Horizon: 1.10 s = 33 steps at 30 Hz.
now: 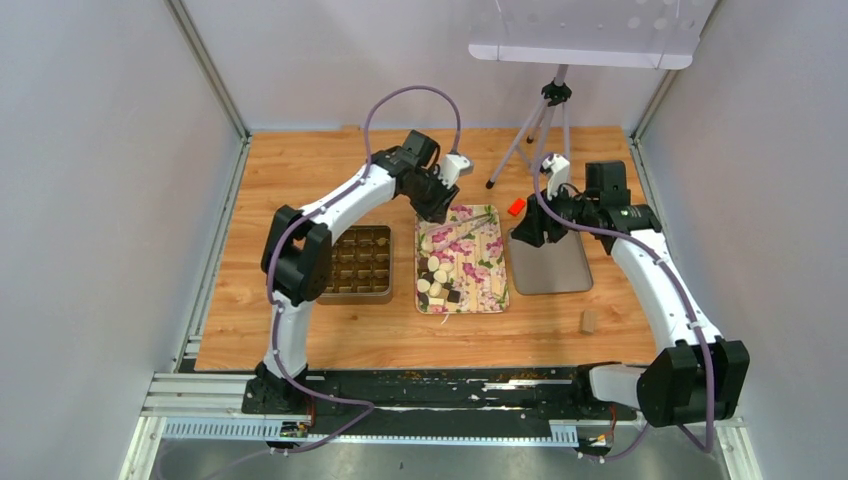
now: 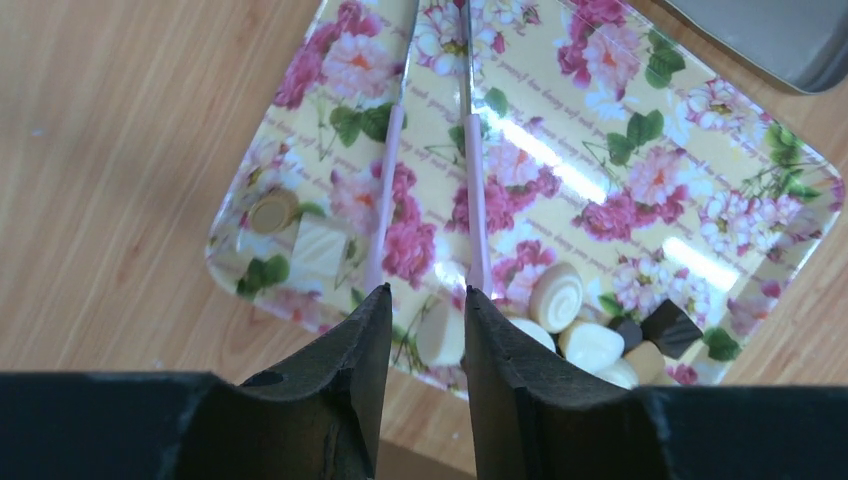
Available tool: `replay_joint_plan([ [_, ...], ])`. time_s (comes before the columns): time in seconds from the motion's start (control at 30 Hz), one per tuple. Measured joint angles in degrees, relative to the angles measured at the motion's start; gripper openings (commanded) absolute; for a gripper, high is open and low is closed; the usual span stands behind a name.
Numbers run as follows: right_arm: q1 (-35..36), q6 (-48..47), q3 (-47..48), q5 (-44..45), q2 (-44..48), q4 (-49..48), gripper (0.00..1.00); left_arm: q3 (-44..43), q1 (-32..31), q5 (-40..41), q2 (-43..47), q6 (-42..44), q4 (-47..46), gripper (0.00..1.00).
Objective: Pack the chocolate
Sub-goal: Pick up the clamp from the plate.
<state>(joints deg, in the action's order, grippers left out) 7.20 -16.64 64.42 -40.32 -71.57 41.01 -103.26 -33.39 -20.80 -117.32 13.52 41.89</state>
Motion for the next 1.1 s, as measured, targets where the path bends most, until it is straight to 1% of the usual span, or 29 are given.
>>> replay_joint_plan([
  [0.13,-0.7,2.5,-0.8,0.9,-0.2,-1.9,0.48,-0.7,-0.8,-1.2,-5.5,0.7,-2.6,0.4],
  [0.23,-1.0,3.7,-2.6,0.9,0.3,-2.4,0.47,-3.9,-1.4,-1.3,-10.1,1.2,-3.3,0.4],
  [0.33,-1.0,4.4,-4.5,0.9,1.2,-2.3,0.47,-7.1,-2.0,-0.5,-13.5,2.0,-3.9,0.34],
  [0.4,-1.2,4.6,-5.6,0.9,1.8,-2.2,0.47,-9.2,-2.6,0.7,-15.3,2.5,-4.2,0.32],
  [0.53,-1.6,4.7,-6.5,1.0,2.6,-2.0,0.47,-9.9,-3.6,3.2,-16.5,2.9,-4.7,0.23],
  [0.73,-2.2,4.6,-6.6,1.1,2.6,-2.1,0.47,-9.9,-3.8,4.4,-17.3,3.6,-4.7,0.01],
  [0.87,-2.3,4.7,-6.8,1.2,2.5,-2.3,0.47,-9.9,-3.8,4.4,-17.3,3.3,-4.7,0.0],
  [0.93,-2.3,5.2,-6.8,1.4,2.3,-2.6,0.49,-9.9,-3.7,4.4,-17.2,2.3,-4.7,0.0],
  [1.0,-2.3,6.7,-6.7,1.8,1.8,-3.2,0.51,-9.8,-3.7,4.5,-16.6,0.0,-4.7,0.0],
  [1.1,-2.3,10.2,-5.7,1.2,-0.5,-4.6,0.52,-5.7,-2.9,4.0,-12.1,-6.2,-7.7,0.0],
])
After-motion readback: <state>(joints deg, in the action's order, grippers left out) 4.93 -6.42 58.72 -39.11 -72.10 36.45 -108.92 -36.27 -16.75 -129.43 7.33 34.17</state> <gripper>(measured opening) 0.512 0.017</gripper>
